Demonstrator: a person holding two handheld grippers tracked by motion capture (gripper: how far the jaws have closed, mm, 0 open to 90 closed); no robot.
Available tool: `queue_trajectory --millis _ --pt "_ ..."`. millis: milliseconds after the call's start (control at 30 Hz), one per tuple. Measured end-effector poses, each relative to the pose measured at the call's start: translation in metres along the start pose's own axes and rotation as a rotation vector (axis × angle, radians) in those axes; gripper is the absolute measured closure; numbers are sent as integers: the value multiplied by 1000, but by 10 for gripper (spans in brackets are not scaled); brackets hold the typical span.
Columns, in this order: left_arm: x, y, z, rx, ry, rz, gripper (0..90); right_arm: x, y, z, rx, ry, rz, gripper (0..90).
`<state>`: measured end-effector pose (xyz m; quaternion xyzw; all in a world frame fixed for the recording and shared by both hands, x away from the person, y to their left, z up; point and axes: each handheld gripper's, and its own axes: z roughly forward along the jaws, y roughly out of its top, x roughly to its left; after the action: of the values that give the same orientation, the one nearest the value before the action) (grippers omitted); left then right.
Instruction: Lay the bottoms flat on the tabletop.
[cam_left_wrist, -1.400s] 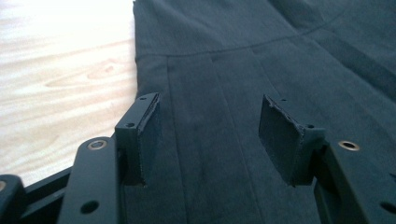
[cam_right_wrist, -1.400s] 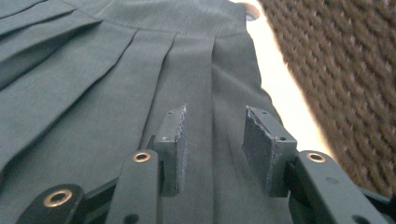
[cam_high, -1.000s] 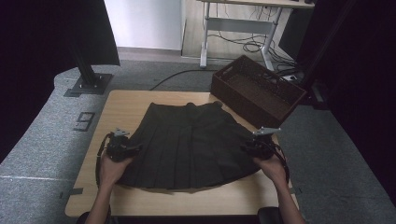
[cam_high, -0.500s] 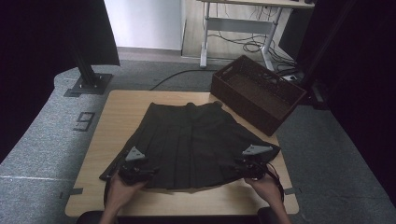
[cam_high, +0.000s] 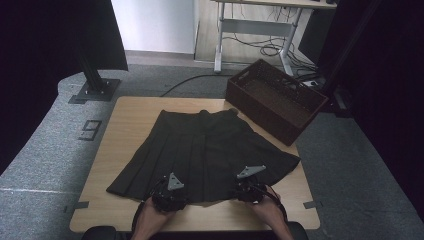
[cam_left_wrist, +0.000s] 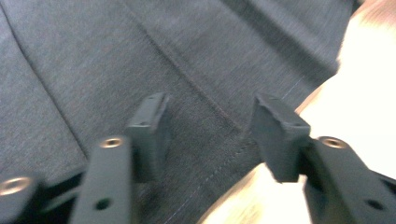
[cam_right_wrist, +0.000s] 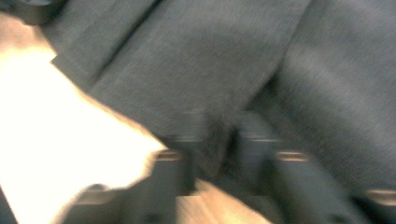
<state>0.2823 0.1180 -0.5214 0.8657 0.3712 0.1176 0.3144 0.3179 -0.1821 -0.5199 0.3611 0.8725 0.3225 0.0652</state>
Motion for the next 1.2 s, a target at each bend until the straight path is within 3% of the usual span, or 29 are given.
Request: queue_trajectory --millis 100,167,300,433,533,667,767,1000,1100,1200 --pt "1 0 0 25 -27 7 878 1 2 -2 11 23 12 874" --pt "3 5 -4 15 -32 17 899 1 7 -10 -4 26 9 876" --pt "25 25 -29 -90 -1 -21 900 -4 29 -35 -102 6 -6 876" --pt "56 51 -49 -149 72 -44 900 -14 53 -51 -159 -28 -21 874" --pt "77 63 -51 -156 122 -53 900 -27 70 -53 -178 -51 -16 872" --pt "104 68 -36 -124 160 -87 899 -43 86 -40 -161 -61 -3 869" --pt "120 66 -14 -76 159 -121 898 -55 92 -21 -130 -52 17 867" --pt "126 57 27 3 189 -134 876 -76 81 37 -22 -56 76 863" --pt "125 53 38 37 212 -126 756 -81 73 49 -24 -29 106 851" --pt "127 48 34 7 217 -162 640 -82 68 47 -40 -27 114 736"
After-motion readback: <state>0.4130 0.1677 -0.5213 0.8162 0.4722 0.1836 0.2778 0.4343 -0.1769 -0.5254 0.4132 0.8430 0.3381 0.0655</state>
